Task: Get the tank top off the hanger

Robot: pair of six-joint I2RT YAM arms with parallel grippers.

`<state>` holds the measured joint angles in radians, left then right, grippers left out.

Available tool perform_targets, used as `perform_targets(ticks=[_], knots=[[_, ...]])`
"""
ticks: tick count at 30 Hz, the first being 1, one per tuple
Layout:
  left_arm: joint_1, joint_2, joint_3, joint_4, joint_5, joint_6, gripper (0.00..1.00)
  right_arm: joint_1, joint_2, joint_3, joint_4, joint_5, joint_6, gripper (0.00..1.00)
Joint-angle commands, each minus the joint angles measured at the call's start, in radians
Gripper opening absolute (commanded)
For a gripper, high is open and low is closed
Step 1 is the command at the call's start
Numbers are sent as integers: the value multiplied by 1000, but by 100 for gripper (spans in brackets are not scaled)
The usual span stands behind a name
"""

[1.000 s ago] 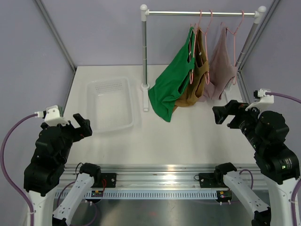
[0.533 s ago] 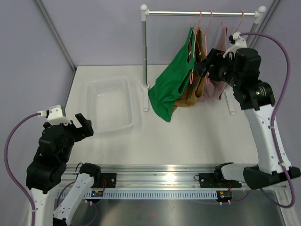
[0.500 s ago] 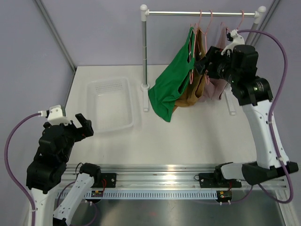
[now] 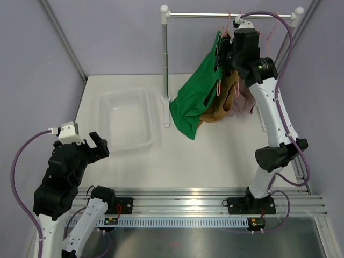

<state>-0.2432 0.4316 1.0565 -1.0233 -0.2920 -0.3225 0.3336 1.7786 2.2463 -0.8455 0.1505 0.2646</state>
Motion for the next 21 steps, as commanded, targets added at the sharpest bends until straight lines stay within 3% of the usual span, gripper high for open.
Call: perform_targets(ticks=[1,5,9,12,13,14,21], knots=[[-4,-17,-4,52,34,-7,99,22,65,93,-20,139,-54,48],[-4,-21,-10,55,40,-7,99,24,119,147,-26,170,-70,43],[-4,-25,-13,58,45,-6,99,27,145,176,-17,178,-82,20],[-4,-24,-16,60,51,-7,99,25,163,214,-27,182,-90,17],[-4,-25,-16,60,53,-7,99,25,169,225,-32,190,-93,4],[-4,-24,-18,60,51,-6,99,27,171,233,-41,192,-93,0],[-4,-7,-4,57,56,-6,99,32,114,298,-40,155,-68,0]])
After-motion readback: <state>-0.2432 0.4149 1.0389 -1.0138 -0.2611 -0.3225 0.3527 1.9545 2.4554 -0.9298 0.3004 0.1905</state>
